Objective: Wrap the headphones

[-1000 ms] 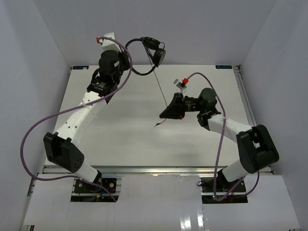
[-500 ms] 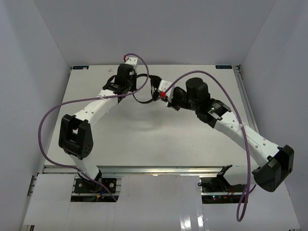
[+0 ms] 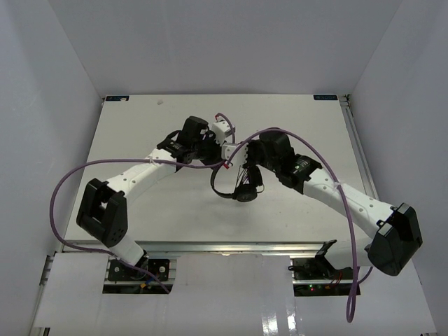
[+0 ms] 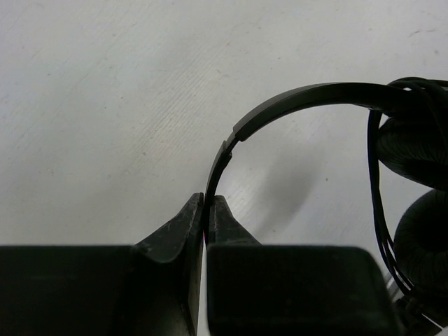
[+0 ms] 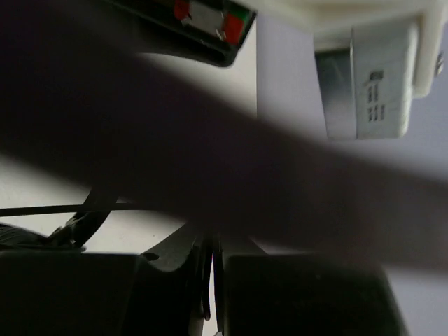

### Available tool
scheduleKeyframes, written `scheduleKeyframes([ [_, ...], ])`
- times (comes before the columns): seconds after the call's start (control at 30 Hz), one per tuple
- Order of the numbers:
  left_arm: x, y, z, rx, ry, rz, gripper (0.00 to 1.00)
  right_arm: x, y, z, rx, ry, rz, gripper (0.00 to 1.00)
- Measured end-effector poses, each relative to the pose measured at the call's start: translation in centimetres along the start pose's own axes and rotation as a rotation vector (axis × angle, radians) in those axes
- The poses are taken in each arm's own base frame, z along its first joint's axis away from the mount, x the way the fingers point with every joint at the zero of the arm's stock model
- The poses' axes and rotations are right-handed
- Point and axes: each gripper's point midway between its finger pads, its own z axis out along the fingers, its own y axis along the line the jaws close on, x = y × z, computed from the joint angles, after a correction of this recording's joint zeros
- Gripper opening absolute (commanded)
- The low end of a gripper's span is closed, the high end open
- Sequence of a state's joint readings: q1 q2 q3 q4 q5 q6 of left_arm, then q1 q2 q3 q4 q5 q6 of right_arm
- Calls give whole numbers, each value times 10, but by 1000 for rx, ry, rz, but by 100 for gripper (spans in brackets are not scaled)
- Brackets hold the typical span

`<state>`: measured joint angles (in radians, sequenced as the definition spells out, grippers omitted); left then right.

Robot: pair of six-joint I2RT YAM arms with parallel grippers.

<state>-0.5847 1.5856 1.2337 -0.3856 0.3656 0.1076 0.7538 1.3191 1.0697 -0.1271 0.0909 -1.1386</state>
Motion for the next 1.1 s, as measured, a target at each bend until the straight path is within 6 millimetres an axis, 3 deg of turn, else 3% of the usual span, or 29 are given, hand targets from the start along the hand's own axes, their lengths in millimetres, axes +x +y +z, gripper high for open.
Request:
scheduleKeyframes([
  [0.23, -35, -18, -28, 56, -125, 0, 0, 17, -3, -3, -45, -105, 199, 8],
  [0.4, -53, -24, -40, 71, -190, -6, 0, 9, 5, -6, -106, -194, 319, 8],
  [0.6, -53, -23, -42, 77, -192, -70, 0, -8, 14, -11, -190, -308, 464, 11],
  [0.83, -51, 4, -46, -13, -197, -158, 0, -19, 27, -3, -315, -398, 662, 16],
  [1.1, -4, 41, -43, -115, -124, -266, 0, -13, 65, 31, -482, -400, 861, 42],
])
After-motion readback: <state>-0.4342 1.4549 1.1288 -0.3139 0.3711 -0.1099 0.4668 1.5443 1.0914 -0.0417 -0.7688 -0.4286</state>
